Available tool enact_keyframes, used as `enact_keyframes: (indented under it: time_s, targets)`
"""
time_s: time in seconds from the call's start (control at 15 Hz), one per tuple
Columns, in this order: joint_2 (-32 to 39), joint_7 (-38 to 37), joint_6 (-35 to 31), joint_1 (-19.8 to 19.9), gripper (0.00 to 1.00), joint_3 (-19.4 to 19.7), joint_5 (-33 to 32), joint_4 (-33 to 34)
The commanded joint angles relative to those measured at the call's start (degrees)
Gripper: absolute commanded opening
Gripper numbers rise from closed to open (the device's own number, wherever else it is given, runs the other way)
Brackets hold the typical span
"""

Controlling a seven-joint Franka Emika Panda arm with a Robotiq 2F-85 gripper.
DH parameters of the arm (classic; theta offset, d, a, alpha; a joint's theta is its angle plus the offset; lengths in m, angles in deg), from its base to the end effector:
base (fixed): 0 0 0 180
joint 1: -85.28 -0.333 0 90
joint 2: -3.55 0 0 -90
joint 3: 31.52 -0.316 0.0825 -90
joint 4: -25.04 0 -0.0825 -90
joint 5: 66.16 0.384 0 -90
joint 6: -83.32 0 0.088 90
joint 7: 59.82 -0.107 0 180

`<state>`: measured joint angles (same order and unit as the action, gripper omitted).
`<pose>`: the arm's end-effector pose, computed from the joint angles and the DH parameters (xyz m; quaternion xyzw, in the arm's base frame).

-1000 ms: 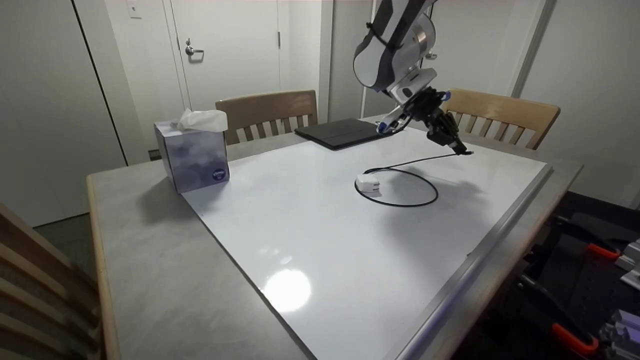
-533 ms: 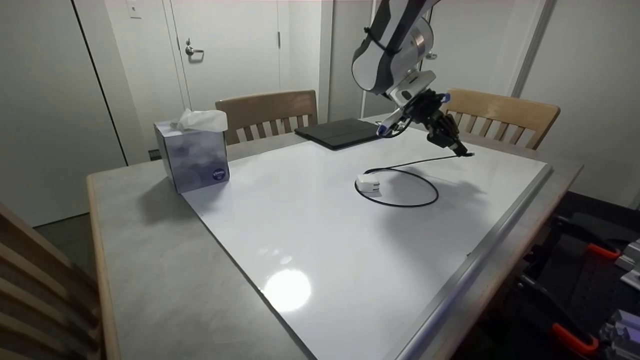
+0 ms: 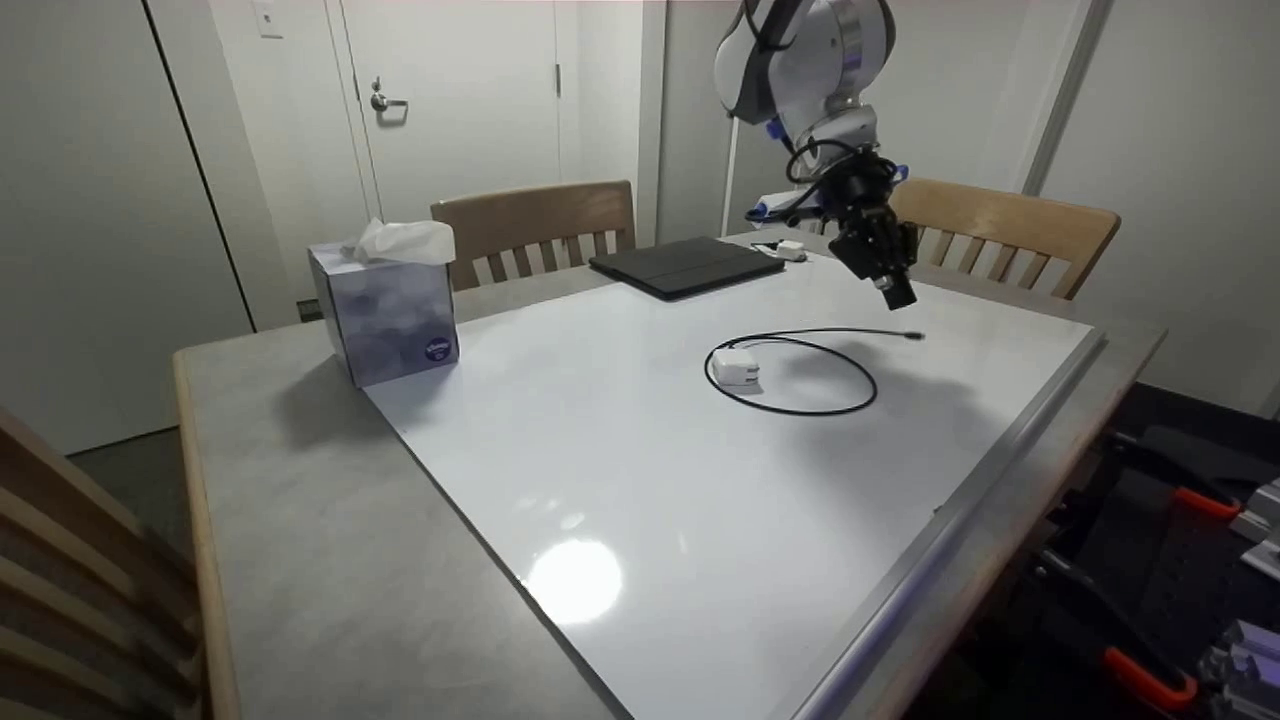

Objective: Wind the charger

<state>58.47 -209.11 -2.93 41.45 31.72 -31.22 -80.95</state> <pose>0.5332 -0.0998 0.1945 -0.0661 -0.9339 -0.0219 0.3508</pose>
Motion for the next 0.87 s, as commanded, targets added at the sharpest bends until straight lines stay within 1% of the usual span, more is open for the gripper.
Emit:
enact_keyframes:
  time_s: [0.0, 0.2, 0.33, 0.47, 0.53, 0.6, 0.73, 0.8]
  targets:
    - [4.55, 0.00, 4.66, -1.45, 0.45, 4.83, 7.84, 1.57]
    - [6.19, 0.00, 6.39, -2.24, 0.65, 7.39, 10.06, 2.50]
    - [6.53, 0.01, 7.28, -2.67, 0.79, 8.46, 9.53, 3.34]
    - [5.40, 0.01, 7.40, -2.99, 0.95, 8.53, 7.56, 4.15]
    - [5.52, 0.02, 7.97, -3.34, 0.99, 9.14, 7.26, 4.61]
    - [5.25, 0.02, 7.90, -3.62, 1.00, 9.17, 6.71, 4.91]
    - [5.08, 0.02, 7.67, -4.03, 1.00, 9.13, 6.29, 5.46]
    - [4.29, 0.26, 6.76, -3.99, 1.00, 8.48, 5.56, 5.61]
